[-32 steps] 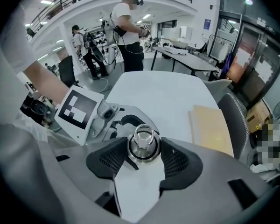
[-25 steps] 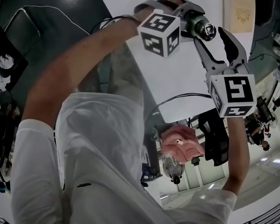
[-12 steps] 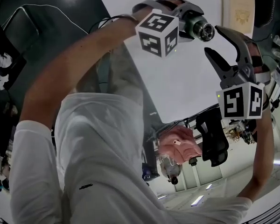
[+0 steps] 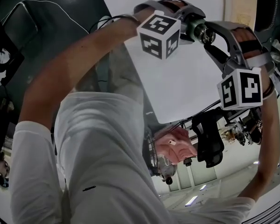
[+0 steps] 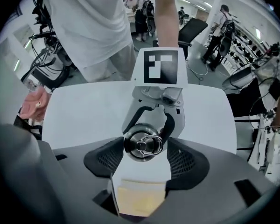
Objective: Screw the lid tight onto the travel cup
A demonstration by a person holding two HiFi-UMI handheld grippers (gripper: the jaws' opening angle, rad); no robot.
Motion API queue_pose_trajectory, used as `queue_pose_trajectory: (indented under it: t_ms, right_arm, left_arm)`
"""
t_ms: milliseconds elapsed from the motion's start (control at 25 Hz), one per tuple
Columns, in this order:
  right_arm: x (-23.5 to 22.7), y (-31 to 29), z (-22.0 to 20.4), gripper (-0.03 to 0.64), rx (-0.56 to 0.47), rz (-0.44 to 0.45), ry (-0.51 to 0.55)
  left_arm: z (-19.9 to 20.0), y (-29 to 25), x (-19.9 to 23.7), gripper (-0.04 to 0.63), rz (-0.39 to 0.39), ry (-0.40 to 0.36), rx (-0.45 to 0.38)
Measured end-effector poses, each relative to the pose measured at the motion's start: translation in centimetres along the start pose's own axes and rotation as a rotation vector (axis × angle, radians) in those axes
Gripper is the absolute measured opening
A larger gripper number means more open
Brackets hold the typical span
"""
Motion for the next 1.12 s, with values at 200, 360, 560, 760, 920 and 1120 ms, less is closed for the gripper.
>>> queue_pose_trajectory:
  t_ms: [200,360,560,760,920,1120]
  right_arm:
    - [-0.3,-0.6,0.0,0.255,0.009,0.026,-0.014]
    - [-0.3,-0.2,-0.5,0.254,-0.018,0.031,-0.151]
    - [-0.6,-0.2,-0.7,0.253,-0.105,0.012,-0.435]
    - [-0.6,-0.2,-1.1,0.253,-0.148,-0.030,-0.701]
    - [-0.2,-0.1,-1.2,0.253,-0.181,-0.097,-0.924]
    - [0.5,-0.1,-1.6,0.253,-0.221,-0.173,-1.161]
  left_arm:
    - [-0.1,0.1,0.0,0.364,0.002,0.004,0.000]
    - [0.4,-0.2,0.1,0.364,0.009,0.004,0.005]
    - [0.2,0.0,-0.1,0.364,0.017,0.008,0.007]
    - [0.2,0.0,0.0,0.364,0.023,0.011,0.012]
    - [0.4,0.0,-0.2,0.364,0.026,0.009,0.010]
    - [0.3,0.0,-0.4,0.364,0.033,0.014,0.012]
Point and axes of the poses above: the fingertips, and each gripper's own axes: y backward along the fingers, x to its left, z out of its top, the point moved 7 cm from there along y, backward along the fingers, and after that the axes turned 13 degrees about -y, right-handed, at the moved point
